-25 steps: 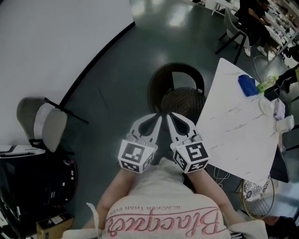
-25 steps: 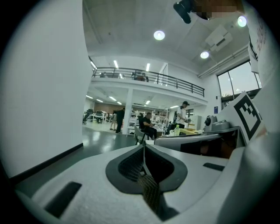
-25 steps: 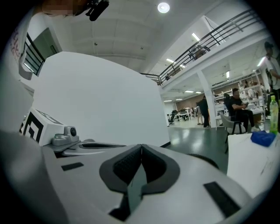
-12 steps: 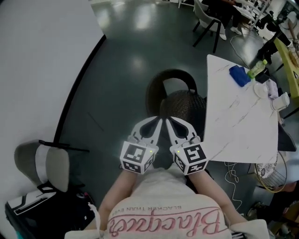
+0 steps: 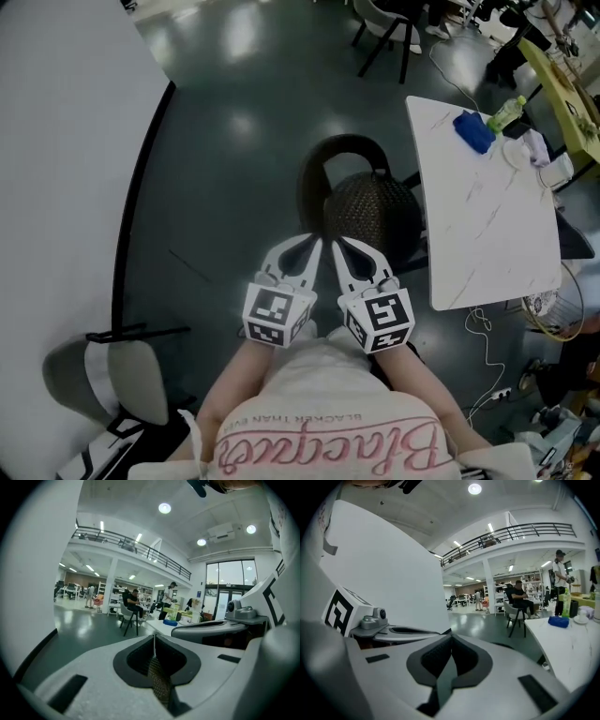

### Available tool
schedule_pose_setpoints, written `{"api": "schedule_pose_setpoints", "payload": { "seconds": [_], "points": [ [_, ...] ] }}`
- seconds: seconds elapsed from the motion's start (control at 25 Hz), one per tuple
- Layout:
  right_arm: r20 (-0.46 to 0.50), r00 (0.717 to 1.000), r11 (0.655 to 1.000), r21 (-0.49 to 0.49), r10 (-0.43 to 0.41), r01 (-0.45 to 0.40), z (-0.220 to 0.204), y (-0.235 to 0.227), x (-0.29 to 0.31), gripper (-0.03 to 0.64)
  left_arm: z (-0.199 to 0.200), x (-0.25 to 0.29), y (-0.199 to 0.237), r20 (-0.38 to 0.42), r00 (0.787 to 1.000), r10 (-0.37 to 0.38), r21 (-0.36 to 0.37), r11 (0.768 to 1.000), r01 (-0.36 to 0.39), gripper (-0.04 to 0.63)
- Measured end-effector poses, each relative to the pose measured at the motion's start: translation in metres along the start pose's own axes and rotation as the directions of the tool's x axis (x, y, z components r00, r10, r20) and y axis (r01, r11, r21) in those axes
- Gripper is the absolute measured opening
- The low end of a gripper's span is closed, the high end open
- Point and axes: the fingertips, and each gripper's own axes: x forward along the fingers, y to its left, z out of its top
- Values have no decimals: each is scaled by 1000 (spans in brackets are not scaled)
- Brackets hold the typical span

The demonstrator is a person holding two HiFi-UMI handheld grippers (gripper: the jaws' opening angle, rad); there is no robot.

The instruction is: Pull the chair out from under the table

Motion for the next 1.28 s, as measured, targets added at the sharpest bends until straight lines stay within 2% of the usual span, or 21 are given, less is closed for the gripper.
{"api": "schedule_pose_setpoints", "payload": {
  "seconds": [0.16, 0.28, 0.32, 0.4, 0.44, 0.6, 0.76, 0.92, 1.12, 1.28],
  "points": [
    [-23, 998, 998, 30, -57, 57, -6, -10, 9, 3, -22, 14, 21, -89, 996, -27, -67, 998, 21, 12],
    [-42, 994, 985, 132, -106, 110, -14, -31, 11, 3, -39, 29, 24, -149, 986, -72, -135, 989, 52, 14],
    [-54, 992, 976, 181, -117, 125, -17, -39, 12, 3, -44, 34, 24, -171, 982, -85, -151, 987, 59, 27],
    [-83, 990, 961, 241, -116, 133, -23, -50, 18, 3, -53, 44, 24, -213, 972, -102, -184, 981, 63, 133],
    [-95, 990, 960, 249, -106, 127, -24, -54, 22, 3, -57, 50, 26, -231, 968, -103, -201, 978, 56, 166],
    [-119, 991, 959, 269, -55, 85, -25, -69, 39, 3, -81, 77, 45, -300, 951, -67, -238, 971, -6, 187],
    [-160, 987, 965, 256, -16, 57, -39, -89, 56, 3, -116, 105, 76, -386, 922, 27, -240, 962, -129, 189],
    [-234, 972, 980, 195, 13, 34, -75, -111, 84, 3, -144, 127, 107, -449, 889, 96, -243, 944, -224, 187],
    [-298, 954, 989, 148, 19, 27, -123, -123, 129, 3, -179, 154, 138, -509, 852, 118, -243, 930, -274, 187],
    [-292, 956, 992, 122, 17, 20, -148, -134, 158, 3, -209, 180, 152, -566, 820, 87, -264, 923, -280, 187]
  ]
}}
